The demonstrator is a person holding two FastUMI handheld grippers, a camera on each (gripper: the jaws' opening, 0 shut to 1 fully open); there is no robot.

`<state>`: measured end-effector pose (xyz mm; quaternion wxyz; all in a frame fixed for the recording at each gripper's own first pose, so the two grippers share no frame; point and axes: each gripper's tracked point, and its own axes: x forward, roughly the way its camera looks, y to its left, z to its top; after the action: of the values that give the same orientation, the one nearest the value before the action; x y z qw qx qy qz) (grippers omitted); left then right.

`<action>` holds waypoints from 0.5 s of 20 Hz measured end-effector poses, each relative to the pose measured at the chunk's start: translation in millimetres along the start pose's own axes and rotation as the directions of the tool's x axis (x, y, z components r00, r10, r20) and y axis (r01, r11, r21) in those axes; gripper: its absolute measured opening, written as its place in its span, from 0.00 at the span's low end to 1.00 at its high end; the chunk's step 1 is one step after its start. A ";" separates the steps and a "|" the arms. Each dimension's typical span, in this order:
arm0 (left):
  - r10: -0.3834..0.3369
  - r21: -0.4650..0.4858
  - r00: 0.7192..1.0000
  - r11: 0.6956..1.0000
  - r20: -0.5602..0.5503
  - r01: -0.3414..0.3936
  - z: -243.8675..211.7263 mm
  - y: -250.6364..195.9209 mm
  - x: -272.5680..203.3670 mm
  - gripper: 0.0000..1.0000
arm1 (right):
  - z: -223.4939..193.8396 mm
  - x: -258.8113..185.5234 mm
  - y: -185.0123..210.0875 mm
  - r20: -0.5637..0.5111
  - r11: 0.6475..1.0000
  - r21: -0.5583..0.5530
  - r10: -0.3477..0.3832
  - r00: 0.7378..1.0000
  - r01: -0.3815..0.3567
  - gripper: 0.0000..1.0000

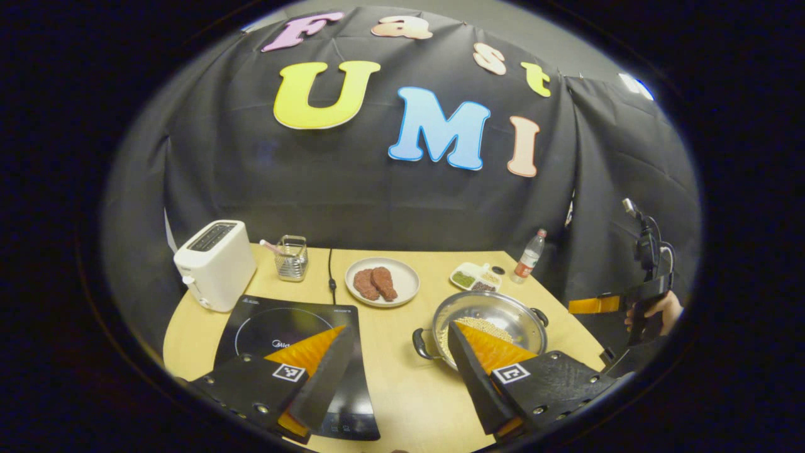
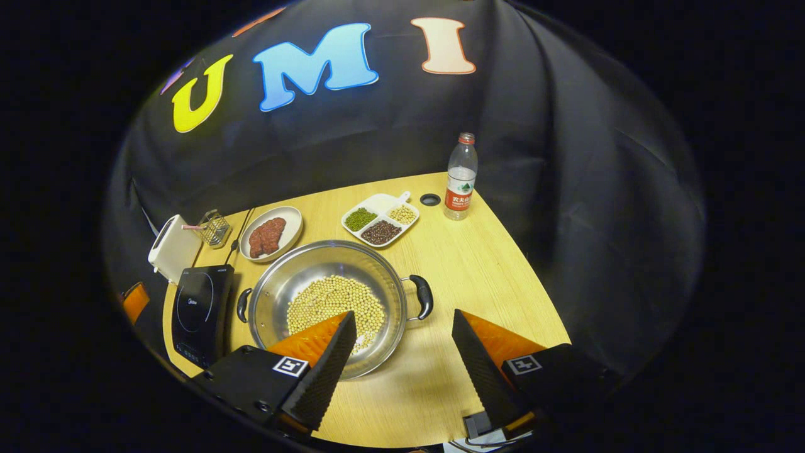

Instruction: First push the handle of the pot to place it horizontally, then grasp the pot with both hands and set it on the induction cooktop.

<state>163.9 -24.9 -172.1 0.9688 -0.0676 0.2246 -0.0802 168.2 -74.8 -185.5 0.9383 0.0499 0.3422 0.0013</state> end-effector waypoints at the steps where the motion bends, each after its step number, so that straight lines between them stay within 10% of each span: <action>1: -0.013 -0.007 1.000 1.000 -0.025 0.013 -4.9 -2.5 8.4 0.89 | 5.6 2.0 3.1 0.001 1.000 0.005 0.010 1.000 -0.010 0.98; 10: -0.043 -0.090 0.976 0.996 -0.213 0.024 -48.8 -28.6 98.1 0.92 | 10.1 71.1 -17.5 -0.096 0.998 -0.019 0.052 0.994 -0.054 0.98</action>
<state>225.5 -75.8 -252.3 0.9335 -0.1044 0.3301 -0.0934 228.6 -90.6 -225.1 0.9211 0.0487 0.3850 0.0320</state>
